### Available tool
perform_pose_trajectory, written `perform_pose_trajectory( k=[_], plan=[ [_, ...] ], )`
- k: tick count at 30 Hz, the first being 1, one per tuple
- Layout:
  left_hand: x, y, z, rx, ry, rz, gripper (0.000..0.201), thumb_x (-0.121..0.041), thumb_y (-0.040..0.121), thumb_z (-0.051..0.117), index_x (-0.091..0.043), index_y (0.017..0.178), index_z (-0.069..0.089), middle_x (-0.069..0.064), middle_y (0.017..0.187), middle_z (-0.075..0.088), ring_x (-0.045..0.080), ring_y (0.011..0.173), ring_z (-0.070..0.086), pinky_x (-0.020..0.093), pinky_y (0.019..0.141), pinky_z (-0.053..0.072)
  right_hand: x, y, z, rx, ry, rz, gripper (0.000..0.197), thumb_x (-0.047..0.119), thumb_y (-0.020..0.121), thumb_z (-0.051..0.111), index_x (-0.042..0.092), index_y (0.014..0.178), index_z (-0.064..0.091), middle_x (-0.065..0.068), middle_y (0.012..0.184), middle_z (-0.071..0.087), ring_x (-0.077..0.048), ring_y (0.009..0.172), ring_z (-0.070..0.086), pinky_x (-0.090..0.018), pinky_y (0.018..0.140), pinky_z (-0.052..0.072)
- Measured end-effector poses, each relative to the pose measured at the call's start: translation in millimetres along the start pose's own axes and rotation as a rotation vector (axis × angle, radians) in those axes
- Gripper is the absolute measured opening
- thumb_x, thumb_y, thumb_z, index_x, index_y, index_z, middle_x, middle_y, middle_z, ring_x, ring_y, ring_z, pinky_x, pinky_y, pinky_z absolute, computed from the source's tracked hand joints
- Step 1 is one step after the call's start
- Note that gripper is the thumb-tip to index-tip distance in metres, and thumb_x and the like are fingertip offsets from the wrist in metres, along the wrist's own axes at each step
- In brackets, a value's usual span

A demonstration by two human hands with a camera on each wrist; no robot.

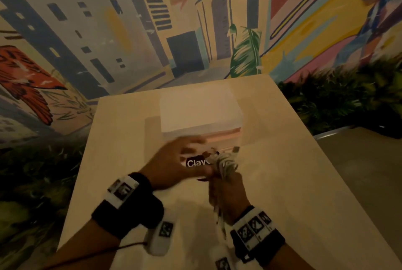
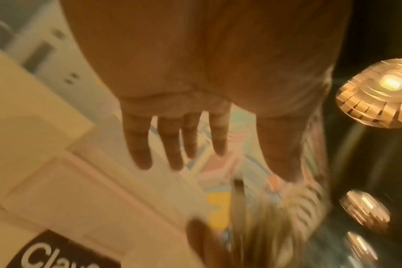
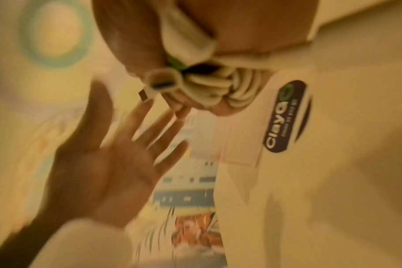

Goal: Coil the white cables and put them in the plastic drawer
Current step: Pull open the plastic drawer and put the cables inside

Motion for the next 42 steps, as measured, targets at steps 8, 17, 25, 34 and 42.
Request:
perform_pose_trajectory(
  k=[8, 17, 25, 34, 42],
  plan=[
    [85, 59, -65, -0.434, -0.380, -0.404, 0.039, -0.015, 0.079, 0.070, -0.008, 0.116, 0.061, 0.010, 0.113, 0.065, 0.027, 0.109, 0.060, 0.042, 0.099, 0.047, -23, 82, 14, -0.303, 0.664, 0.291, 0.032, 0.034, 0.089, 0.058, 0.010, 0.068, 0.061, 0.002, 0.039, 0.052, -0.013, 0.033, 0.046, -0.024, 0.039, 0.044],
    [106, 67, -60, -0.453, -0.455, -0.394, 0.034, -0.005, 0.078, 0.070, -0.004, 0.111, 0.066, 0.000, 0.092, 0.070, 0.016, 0.088, 0.066, 0.028, 0.083, 0.053, -33, 132, 28, -0.222, 0.732, 0.365, 0.027, 0.013, 0.097, 0.042, 0.010, 0.070, 0.044, -0.007, 0.061, 0.045, -0.016, 0.036, 0.049, -0.015, 0.037, 0.042],
    [109, 67, -60, -0.472, -0.477, -0.370, 0.034, -0.006, 0.079, 0.069, -0.003, 0.113, 0.065, 0.005, 0.096, 0.070, 0.015, 0.087, 0.067, 0.020, 0.073, 0.056, -38, 126, 29, -0.233, 0.686, 0.351, 0.029, 0.012, 0.097, 0.043, 0.006, 0.071, 0.052, -0.001, 0.036, 0.057, -0.013, 0.028, 0.053, -0.016, 0.033, 0.046],
    [116, 69, -62, -0.460, -0.492, -0.386, 0.034, -0.007, 0.077, 0.070, -0.005, 0.111, 0.066, -0.001, 0.093, 0.072, 0.017, 0.090, 0.068, 0.021, 0.075, 0.057, -48, 115, 22, -0.174, 0.387, 0.327, 0.057, 0.014, 0.100, 0.034, 0.003, 0.046, 0.050, -0.005, 0.029, 0.055, -0.014, 0.026, 0.052, -0.014, 0.031, 0.042],
    [112, 66, -58, -0.474, -0.501, -0.392, 0.038, -0.008, 0.078, 0.070, -0.003, 0.115, 0.063, 0.004, 0.096, 0.070, 0.019, 0.092, 0.066, 0.024, 0.081, 0.057, -68, 83, 17, -0.253, 0.720, 0.422, 0.032, 0.012, 0.095, 0.046, 0.009, 0.063, 0.048, -0.002, 0.035, 0.051, -0.016, 0.031, 0.049, -0.021, 0.041, 0.046]
  ],
)
Point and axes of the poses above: each hand's wrist, its own y-axis towards the middle knuckle, its own z-axis out of the palm, x = y × z, the point moved 3 cm from there along y, towards the middle knuckle
